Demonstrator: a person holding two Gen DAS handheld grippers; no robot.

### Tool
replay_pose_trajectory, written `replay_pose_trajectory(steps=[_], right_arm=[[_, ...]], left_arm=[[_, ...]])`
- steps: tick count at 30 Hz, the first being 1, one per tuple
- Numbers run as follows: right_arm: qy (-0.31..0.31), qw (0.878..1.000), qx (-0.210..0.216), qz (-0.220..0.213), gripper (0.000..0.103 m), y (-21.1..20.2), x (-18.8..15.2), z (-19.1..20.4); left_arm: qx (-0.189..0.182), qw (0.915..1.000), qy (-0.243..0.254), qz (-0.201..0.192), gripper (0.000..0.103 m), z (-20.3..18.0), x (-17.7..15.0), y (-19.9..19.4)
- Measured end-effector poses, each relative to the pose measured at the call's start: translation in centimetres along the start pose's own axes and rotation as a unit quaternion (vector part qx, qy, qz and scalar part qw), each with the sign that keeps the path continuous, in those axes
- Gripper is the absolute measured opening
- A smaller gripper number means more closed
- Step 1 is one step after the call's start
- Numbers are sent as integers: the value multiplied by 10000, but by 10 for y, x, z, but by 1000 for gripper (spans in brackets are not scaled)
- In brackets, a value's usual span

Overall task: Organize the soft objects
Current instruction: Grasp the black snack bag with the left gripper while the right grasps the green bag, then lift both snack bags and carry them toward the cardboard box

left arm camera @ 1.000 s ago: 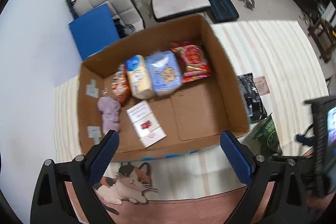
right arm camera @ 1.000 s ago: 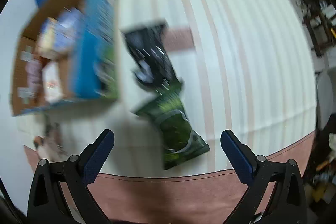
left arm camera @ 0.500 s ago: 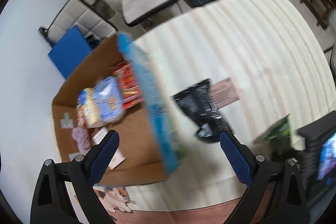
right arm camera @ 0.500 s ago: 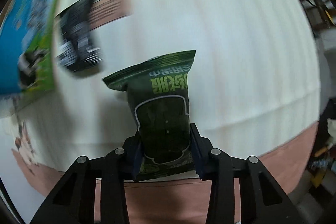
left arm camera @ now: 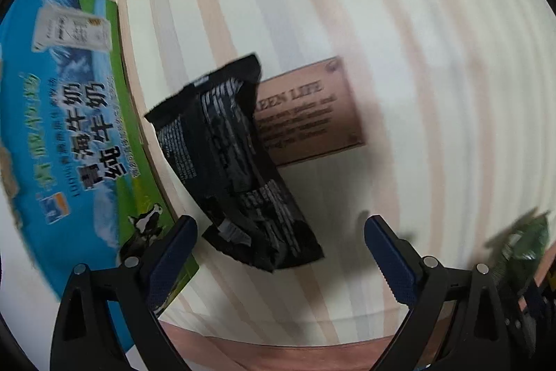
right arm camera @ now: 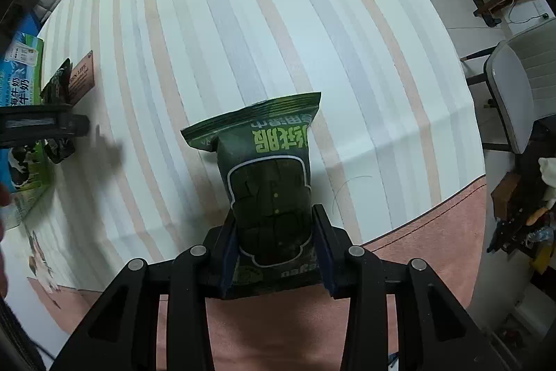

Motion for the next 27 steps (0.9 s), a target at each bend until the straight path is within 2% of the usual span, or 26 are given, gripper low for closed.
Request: replay_pose_trajectory(steps=[2,4,5,6,9,12,15,19,23,27], right_arm=[[-37,10000,1,-18,42,1,1,-5],[-98,10000,-12,-15,42,3,-2,-3],[-127,9999,-22,-9,42,4,-3,-3],[-159,9999,-23,3,42,4,2,-4],[-209,9998,-23,2,41,5,4,-1],[-235,9997,-3,12,41,7,6,-3],[-234,9997,26,16,40,8,6,-6],[-209,9998,58,51,40,5,5,-18],[-247,9996,-43,157,40,8,-1,-24],[-252,9991,20,327,40,12,-17,-38]], left_arm=[[-145,9997,-165,108,102,5,4,8],[-557,9976,-399,27,97,12,8,9],[-637,9970,-431,1,95,14,9,9],[-776,9959,-460,-23,88,14,10,8],[-946,9935,-597,-229,53,15,8,0],[-1143,9910,-649,-269,41,11,3,1],[-1323,9884,-669,-319,40,5,-8,3],[-1724,9832,-538,-250,40,-14,-41,9],[-2035,9790,-104,-102,40,-48,-100,17],[-2090,9775,270,112,40,-68,-152,29]])
Point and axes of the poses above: each gripper's, at about its wrist camera, not at the fingertips, and y roughly the way its jaws point, z to its left, x to its top, the point moved 1 cm from there along y, roughly the way its jaws point, and after that the axes turned 9 degrees about -y, right-handed, at the moved point
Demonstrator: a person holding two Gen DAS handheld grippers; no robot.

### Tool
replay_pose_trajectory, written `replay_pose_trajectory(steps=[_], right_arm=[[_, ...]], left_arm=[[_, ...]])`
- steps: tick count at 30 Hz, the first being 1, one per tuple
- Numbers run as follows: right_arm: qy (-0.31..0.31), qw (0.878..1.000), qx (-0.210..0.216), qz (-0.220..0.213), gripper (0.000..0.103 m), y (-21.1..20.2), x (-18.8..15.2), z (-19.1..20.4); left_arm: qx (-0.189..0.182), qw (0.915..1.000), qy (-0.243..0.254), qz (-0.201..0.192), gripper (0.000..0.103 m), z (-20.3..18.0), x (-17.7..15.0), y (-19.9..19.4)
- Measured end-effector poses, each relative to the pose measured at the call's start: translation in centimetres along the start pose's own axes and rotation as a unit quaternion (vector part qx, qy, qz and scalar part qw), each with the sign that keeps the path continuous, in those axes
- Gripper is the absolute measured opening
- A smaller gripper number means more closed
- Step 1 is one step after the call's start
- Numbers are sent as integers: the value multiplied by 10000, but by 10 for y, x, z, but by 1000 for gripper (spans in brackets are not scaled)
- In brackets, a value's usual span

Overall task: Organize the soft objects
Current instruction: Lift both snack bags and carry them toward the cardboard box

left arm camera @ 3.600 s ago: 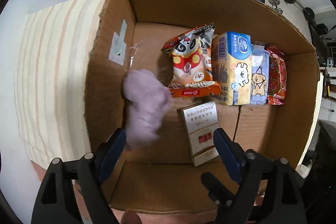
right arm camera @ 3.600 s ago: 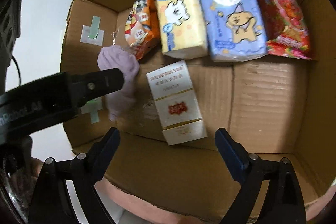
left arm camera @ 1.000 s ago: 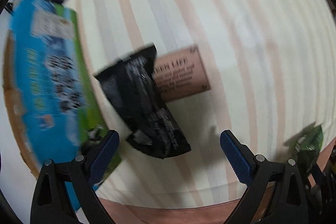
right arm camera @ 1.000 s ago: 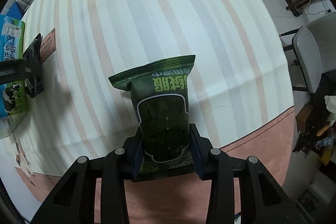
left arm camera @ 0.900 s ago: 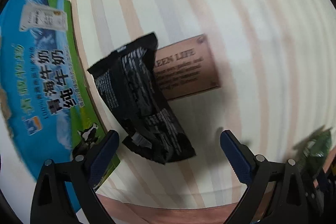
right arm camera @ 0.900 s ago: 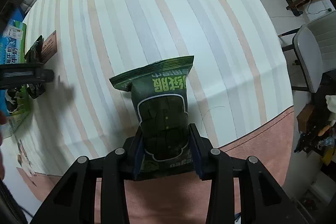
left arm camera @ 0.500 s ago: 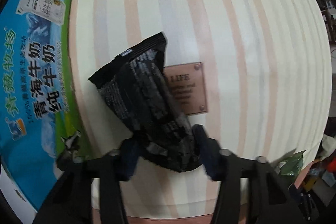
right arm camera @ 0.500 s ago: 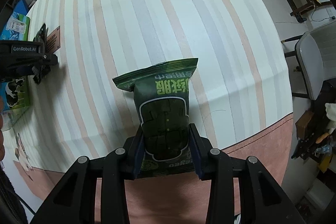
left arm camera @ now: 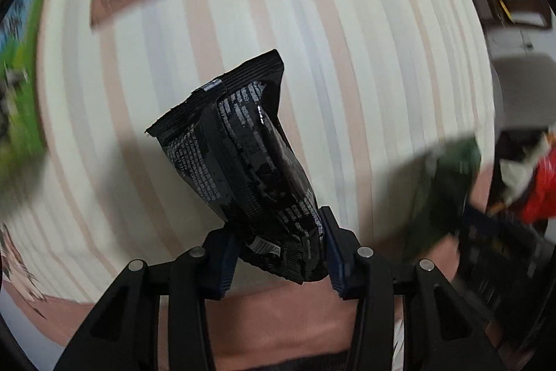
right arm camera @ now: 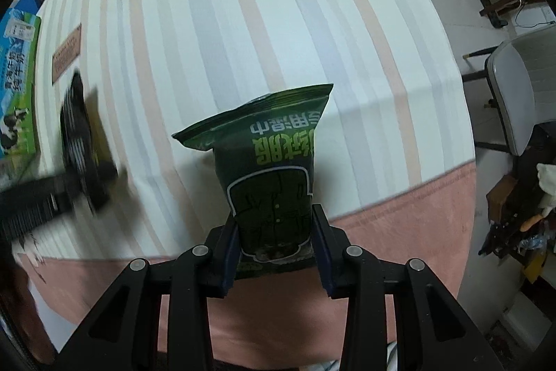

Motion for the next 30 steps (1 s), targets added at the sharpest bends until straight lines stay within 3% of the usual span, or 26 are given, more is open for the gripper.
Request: replay_pose_trajectory(steps=[3,6,9,12,13,16,19,23,25,29,30], right_arm=[[-42,10000,32,59,40,2,-10,-5],[-49,9999,121,64,41,5,-11,-6],[21,9996,286,49,43,10,-10,-9],[172,9981,585,107,50,19,-7,-10],[203,9978,623,94,53,20,-7,-10],[299,9971,699,43,57,23,-9,-8],[320,9972,670,10,58,32,-17,-13],[367,9979,529,-52,58,34,-23,-7],[333,9986,404,-43,54,35,-22,-5],[70,9999,84,-28,51,35,-30,2],[42,10000,64,-51,51,36,-31,3]], left_arm=[[-123,9998,22,171,43,0,-17,11],[-607,9965,-450,357,46,18,-16,16],[-1464,9807,-1163,575,47,42,-16,14],[-1722,9707,-1524,700,54,52,-14,17],[-1644,9712,-1579,691,60,53,-13,19],[-1330,9764,-1581,620,61,42,5,16],[-743,9866,-1358,511,66,19,10,17],[373,9979,-491,215,65,-19,9,23],[909,9959,5,34,49,-29,3,25],[1507,9852,793,-173,50,-38,-5,32],[1517,9840,909,-212,52,-38,-6,32]])
Point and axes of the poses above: each gripper's, at about its wrist camera, not at the fingertips, and y roughly the way its jaws point, z to its left, x to its top, the point moved 1 cm from there along y, roughly the way its jaws point, and after that the axes turned 9 degrees about -y, right-handed, at the moved point
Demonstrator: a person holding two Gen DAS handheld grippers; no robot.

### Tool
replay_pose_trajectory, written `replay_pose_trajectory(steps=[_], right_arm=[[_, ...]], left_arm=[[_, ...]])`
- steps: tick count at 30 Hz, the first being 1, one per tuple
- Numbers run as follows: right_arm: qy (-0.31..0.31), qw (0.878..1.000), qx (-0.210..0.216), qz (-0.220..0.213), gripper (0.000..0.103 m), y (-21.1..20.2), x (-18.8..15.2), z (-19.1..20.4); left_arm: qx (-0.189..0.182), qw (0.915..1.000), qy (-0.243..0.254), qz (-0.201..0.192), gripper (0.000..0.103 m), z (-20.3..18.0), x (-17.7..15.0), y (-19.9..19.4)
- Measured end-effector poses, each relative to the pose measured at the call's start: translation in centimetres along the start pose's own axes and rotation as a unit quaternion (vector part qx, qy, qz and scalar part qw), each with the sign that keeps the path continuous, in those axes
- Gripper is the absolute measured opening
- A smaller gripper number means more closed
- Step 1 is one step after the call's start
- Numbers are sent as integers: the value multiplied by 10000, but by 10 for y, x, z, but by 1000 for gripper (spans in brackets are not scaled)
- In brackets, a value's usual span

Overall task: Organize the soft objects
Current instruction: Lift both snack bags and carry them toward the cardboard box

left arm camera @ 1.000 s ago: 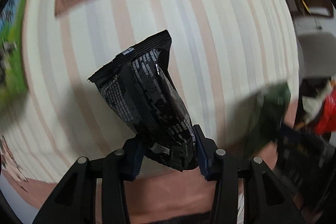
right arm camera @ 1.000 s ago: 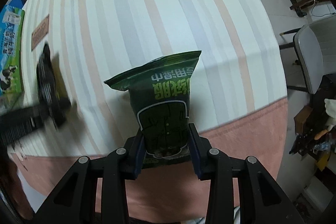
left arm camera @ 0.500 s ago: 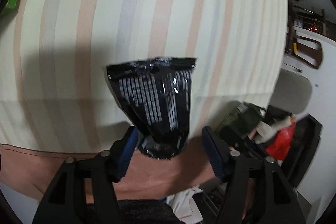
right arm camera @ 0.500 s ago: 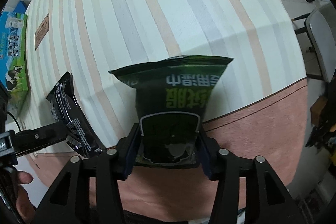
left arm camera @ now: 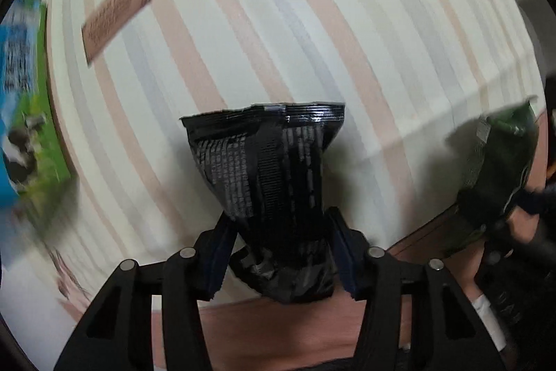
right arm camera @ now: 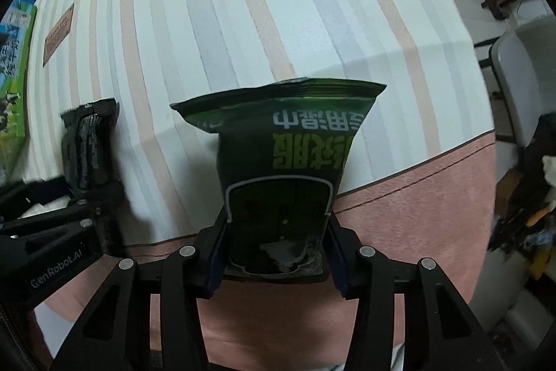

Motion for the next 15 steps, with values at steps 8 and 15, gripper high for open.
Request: replay_pose_trajectory(steps=[8,15], right_arm=[[68,9999,-75,55,52,4,0,5],[44,9997,-220,3,51,3,9,18]], left_arm=[[-107,9999,-119,45,55,25,-1,2],[-185,9996,-205,-113,41,46,-4,-10]])
Point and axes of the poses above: each gripper's, at about its wrist camera, not at the fingertips, and y roughly the way its jaws point, z to its left, x to its top, the point moved 1 cm from there along y, roughly the way its jaws point, and after that the axes turned 9 degrees about -y, right-handed, at the moved point
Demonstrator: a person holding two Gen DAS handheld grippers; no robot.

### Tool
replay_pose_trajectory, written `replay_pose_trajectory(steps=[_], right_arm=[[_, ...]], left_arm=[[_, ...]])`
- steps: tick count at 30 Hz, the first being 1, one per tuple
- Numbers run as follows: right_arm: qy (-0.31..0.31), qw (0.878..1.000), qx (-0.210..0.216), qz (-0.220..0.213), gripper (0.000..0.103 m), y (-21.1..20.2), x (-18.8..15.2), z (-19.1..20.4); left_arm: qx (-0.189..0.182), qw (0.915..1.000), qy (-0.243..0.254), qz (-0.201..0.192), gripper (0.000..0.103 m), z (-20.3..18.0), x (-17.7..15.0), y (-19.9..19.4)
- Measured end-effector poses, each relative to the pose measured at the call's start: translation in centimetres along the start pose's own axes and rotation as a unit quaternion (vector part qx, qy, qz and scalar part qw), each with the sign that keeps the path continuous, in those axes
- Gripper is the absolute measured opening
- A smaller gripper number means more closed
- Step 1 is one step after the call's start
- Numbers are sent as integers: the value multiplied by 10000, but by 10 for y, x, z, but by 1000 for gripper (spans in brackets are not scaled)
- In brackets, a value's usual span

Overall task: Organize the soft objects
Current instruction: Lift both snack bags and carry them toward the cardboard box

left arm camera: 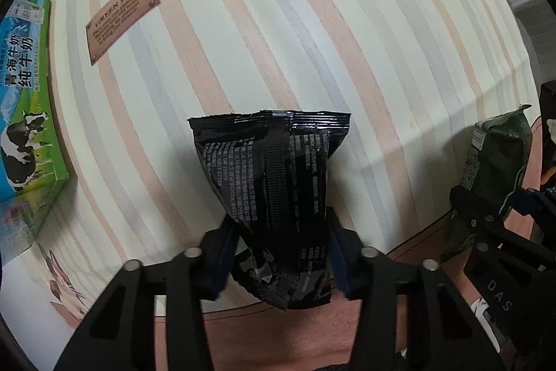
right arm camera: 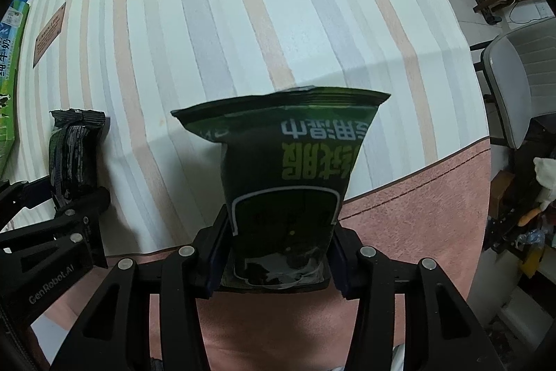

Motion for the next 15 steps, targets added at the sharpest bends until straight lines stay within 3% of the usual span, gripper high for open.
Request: replay_pose_trajectory(steps=[3,8,15], right_arm=[[-43,10000,-70,-35,41,-1,2,7],[-17,9999,65,-143,37,-25,-7,22],[-420,9925,727,-890,37,-118,-6,79]], left_arm=[[-81,9999,-37,-77,38,-8,1,-15],[-476,9984,-151,-270,37,9,-12,-44],[-1047,9845,-473,-1323,37,71,-31,-153]])
Point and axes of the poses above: each gripper's, at about its wrist camera, not at the fingertips, and y roughly the way its jaws point, z to its left, x to its top, the point moved 1 cm from there along y, roughly the way its jaws point, and after that the axes turned 9 degrees about -y, right-handed, at the moved point
